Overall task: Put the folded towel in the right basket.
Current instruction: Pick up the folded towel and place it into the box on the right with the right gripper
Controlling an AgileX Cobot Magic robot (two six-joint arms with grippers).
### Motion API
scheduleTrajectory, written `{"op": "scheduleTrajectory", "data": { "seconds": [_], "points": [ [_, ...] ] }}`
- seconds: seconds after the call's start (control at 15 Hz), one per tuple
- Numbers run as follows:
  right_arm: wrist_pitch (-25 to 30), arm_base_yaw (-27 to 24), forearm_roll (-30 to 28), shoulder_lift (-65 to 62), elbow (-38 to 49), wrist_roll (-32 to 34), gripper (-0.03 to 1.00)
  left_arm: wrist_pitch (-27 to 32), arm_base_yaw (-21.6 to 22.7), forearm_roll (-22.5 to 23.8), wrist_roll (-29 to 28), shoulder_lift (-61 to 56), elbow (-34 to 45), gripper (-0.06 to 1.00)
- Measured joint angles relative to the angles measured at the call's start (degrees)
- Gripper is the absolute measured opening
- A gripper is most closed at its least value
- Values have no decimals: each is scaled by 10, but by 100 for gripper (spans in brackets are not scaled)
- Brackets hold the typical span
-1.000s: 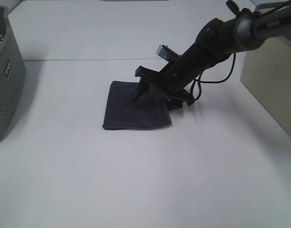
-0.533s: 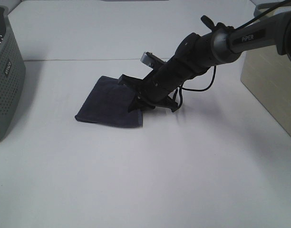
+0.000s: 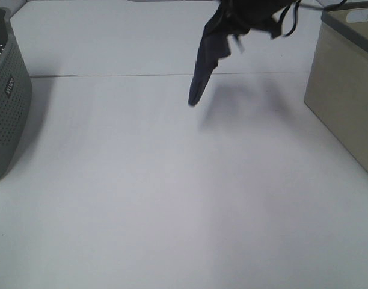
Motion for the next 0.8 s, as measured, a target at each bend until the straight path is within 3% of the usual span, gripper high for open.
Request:
{"op": "scheduleTrajectory", "data": {
  "seconds": [0.27, 0.53, 0.73, 0.8],
  "points": [
    [26, -131, -29, -138, -27, -14, 5, 0, 0, 0, 0, 0, 0, 99],
    [87, -282, -164, -198, -29, -1, 5, 0, 0, 0, 0, 0, 0, 99],
    [129, -355, -236, -184, -29, 22, 5, 0, 0, 0, 0, 0, 0, 99],
    [132, -358, -252, -174, -29, 22, 5, 0, 0, 0, 0, 0, 0, 99]
  ]
}}
